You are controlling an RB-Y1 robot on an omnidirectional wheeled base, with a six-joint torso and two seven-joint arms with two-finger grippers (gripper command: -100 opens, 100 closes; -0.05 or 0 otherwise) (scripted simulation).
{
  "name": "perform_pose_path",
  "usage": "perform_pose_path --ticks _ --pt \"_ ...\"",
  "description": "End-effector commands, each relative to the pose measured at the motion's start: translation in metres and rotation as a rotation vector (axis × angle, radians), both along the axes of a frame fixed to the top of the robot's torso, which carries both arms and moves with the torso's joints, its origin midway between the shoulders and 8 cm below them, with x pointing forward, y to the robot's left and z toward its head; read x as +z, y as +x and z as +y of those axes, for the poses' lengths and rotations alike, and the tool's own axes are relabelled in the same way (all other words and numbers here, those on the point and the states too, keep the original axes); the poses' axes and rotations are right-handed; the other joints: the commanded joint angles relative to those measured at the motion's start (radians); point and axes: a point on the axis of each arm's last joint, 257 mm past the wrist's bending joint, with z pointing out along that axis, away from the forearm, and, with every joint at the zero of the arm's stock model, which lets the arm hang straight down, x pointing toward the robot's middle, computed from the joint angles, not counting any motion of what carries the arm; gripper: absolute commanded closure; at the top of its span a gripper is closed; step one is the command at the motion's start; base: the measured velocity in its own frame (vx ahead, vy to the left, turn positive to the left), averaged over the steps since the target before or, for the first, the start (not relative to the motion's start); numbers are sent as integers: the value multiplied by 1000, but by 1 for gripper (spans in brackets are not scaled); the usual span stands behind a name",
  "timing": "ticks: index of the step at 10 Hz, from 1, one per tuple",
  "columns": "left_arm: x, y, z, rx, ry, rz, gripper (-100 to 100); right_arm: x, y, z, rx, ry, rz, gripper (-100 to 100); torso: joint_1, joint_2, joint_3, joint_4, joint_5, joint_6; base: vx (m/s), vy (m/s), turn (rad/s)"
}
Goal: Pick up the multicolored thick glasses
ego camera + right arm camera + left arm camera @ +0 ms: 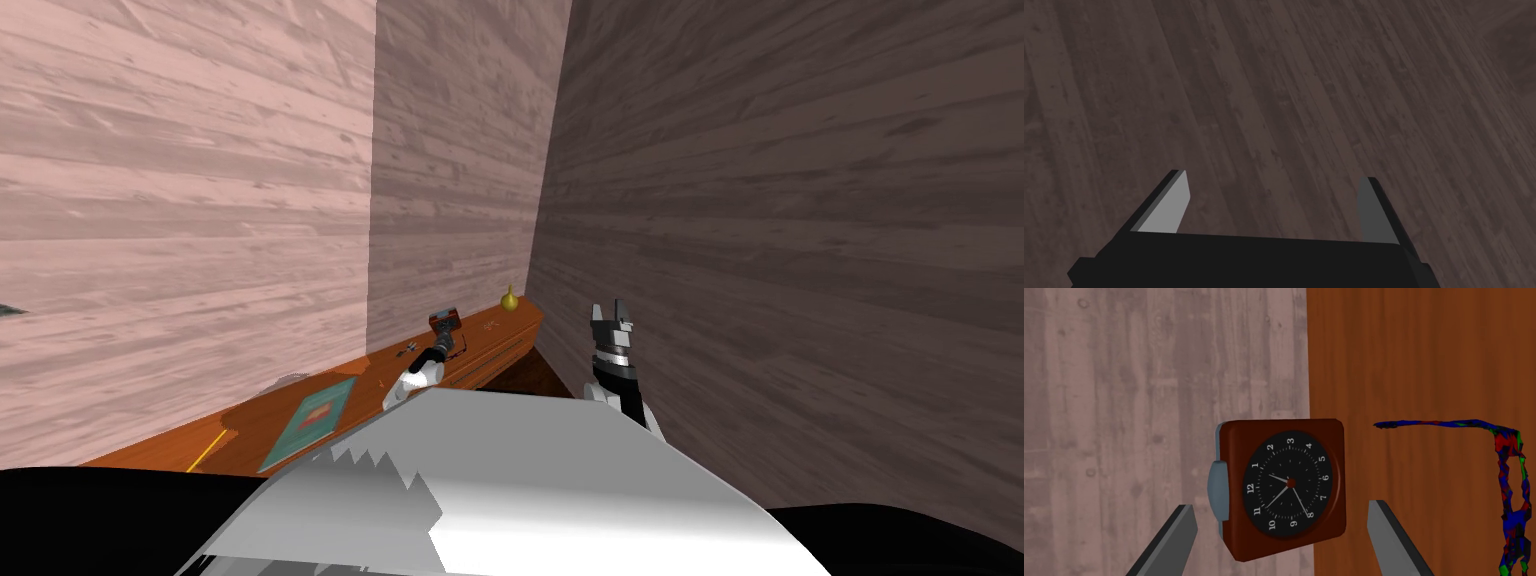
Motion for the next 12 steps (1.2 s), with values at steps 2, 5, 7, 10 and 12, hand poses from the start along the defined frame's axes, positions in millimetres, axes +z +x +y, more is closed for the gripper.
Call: perform_pose_path --ticks 2,5,7,10,12 --pt "-30 -8 3 25 -49 79 -100 0 0 0 0 0 0 0 0 0 0 0 0 0 16 -18 -21" --pt "-59 -19 5 55 -103 161 -100 0 0 0 0 0 0 0 0 1 0 0 0 0 14 -21 -25" --pt "-77 -27 6 71 -130 210 -100 0 0 0 0 0 0 0 1 1 0 0 0 0 11 -13 -21" --pt "-101 -40 8 99 -175 283 -100 0 0 0 0 0 0 0 1 0 0 0 0 0 15 -18 -23" --pt "-119 -51 11 124 -209 343 -100 0 0 0 0 0 0 0 1 1 0 0 0 0 16 -22 -29"
